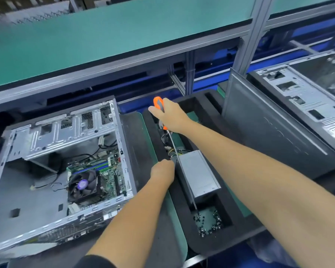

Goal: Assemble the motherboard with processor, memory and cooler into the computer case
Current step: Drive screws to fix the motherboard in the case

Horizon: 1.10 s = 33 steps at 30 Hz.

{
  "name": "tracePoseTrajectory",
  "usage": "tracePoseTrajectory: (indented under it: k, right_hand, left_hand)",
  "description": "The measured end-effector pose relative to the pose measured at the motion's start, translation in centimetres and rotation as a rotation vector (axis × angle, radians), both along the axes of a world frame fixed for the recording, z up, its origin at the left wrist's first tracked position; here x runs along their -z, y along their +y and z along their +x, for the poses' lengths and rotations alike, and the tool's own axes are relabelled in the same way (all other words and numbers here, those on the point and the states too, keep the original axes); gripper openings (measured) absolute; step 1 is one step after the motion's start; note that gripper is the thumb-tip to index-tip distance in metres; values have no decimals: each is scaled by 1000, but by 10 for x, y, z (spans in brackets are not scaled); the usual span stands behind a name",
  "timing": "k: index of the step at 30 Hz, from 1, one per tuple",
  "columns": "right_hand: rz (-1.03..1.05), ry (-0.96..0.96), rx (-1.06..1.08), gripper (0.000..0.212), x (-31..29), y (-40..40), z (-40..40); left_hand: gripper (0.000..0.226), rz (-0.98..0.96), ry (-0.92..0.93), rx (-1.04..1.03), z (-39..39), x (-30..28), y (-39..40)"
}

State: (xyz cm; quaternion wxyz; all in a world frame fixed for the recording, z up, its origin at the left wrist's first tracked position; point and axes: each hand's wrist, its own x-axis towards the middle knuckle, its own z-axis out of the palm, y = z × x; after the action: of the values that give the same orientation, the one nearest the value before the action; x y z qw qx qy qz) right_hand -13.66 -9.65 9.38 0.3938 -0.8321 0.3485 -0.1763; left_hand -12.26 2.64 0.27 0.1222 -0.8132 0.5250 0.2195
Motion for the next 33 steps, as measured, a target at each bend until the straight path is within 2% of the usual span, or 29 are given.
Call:
tracePoseTrajectory:
  k: [9, 15, 17, 20, 22, 24, 26, 28, 31, 33]
  right_hand:
    - [30, -10, -46, 36, 8, 3, 7]
    - [34, -79, -53, 39, -16, -4, 15]
    - [61, -153, -44, 39, -37, -7, 24]
    - [87, -298, -18, 34, -79, -7, 40]
    - [118, -402, 14, 28, -107, -4, 51]
    - [136, -460, 37, 29, -126, -1, 64]
    - [122, -445, 28, 31, -135, 6, 74]
    - [68, -376, -37, 34, -132, 14, 78]
    - [-7, -239, -122, 34, -105, 21, 70]
    - [-13, -155, -107, 35, -78, 22, 59]
  left_hand:
    - [28, -21, 21, -23, 4, 0, -3]
    - [32, 2, 78, -14, 1, -32, -17]
    - [12, -68, 160, -35, 9, -58, -23]
    - [24, -172, 336, -2, 35, -97, -18]
    - [15, -269, 501, -82, 58, -118, -2]
    - [8, -325, 568, -122, 81, -131, 14]
    - [7, -313, 526, -66, 92, -130, 23]
    - [12, -239, 377, 57, 84, -118, 25]
    - [10, -102, 196, 181, 50, -81, 16]
    - [22, -49, 114, 185, 30, -55, 12]
